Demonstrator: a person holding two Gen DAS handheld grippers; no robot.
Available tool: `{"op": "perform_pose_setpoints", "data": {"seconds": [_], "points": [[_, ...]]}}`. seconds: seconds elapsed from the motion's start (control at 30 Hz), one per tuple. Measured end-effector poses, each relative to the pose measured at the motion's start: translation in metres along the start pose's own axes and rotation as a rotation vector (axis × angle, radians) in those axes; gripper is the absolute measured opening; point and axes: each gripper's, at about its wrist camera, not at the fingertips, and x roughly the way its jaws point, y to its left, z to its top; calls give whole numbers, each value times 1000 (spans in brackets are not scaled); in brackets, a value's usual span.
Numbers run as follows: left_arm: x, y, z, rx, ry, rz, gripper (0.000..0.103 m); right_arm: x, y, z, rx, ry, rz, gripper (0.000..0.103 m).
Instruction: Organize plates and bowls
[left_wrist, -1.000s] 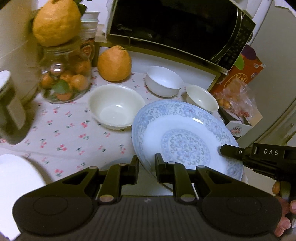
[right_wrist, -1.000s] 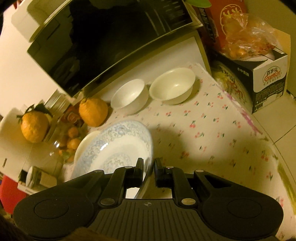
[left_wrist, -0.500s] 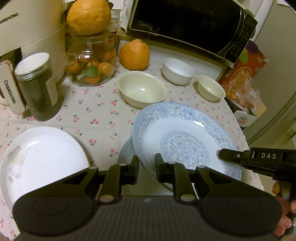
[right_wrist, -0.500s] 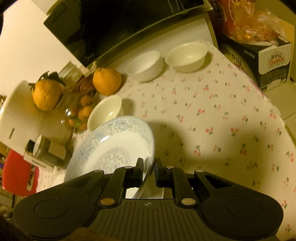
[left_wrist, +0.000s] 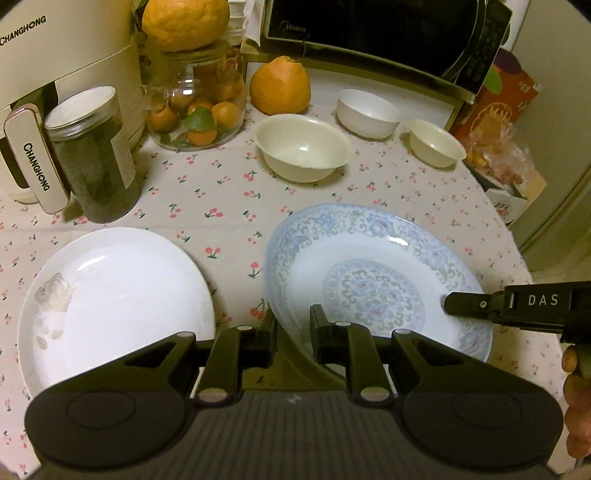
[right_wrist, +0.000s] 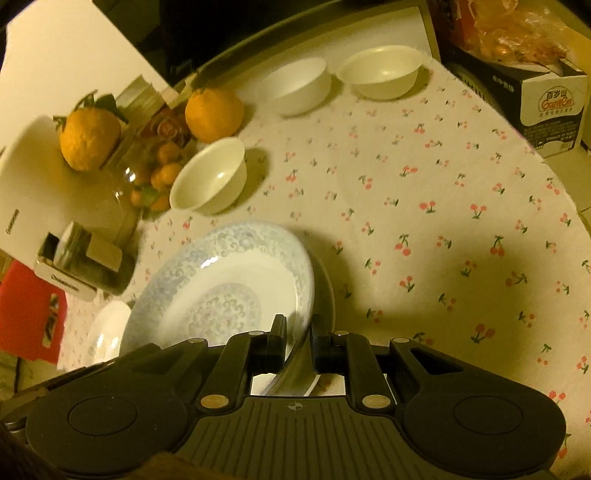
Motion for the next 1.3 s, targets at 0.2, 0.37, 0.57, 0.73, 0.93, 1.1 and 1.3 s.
{"op": "perform_pose_setpoints", "data": {"seconds": [0.2, 0.37, 0.57, 0.73, 0.93, 1.1, 1.3], "points": [[1, 2, -2, 8, 3, 10, 16, 6, 2, -2, -1, 21, -13, 15], [2, -1, -4, 23, 1, 18, 17, 7, 2, -2, 2, 29, -24, 15], [4, -2, -5, 37, -1, 29, 17, 7, 3, -2, -8, 32, -29, 15], [6, -2, -6, 42, 6, 32, 17, 7, 5, -2, -20, 31, -41, 15], [8, -6, -10, 67, 3, 51, 19, 5, 7, -2, -25, 31, -51, 15], [9, -7, -10, 79, 2, 57, 20, 3, 7, -1, -15, 31, -51, 15], [11, -8, -12, 93, -1, 62, 20, 1, 6, 1, -6, 32, -53, 13]]}}
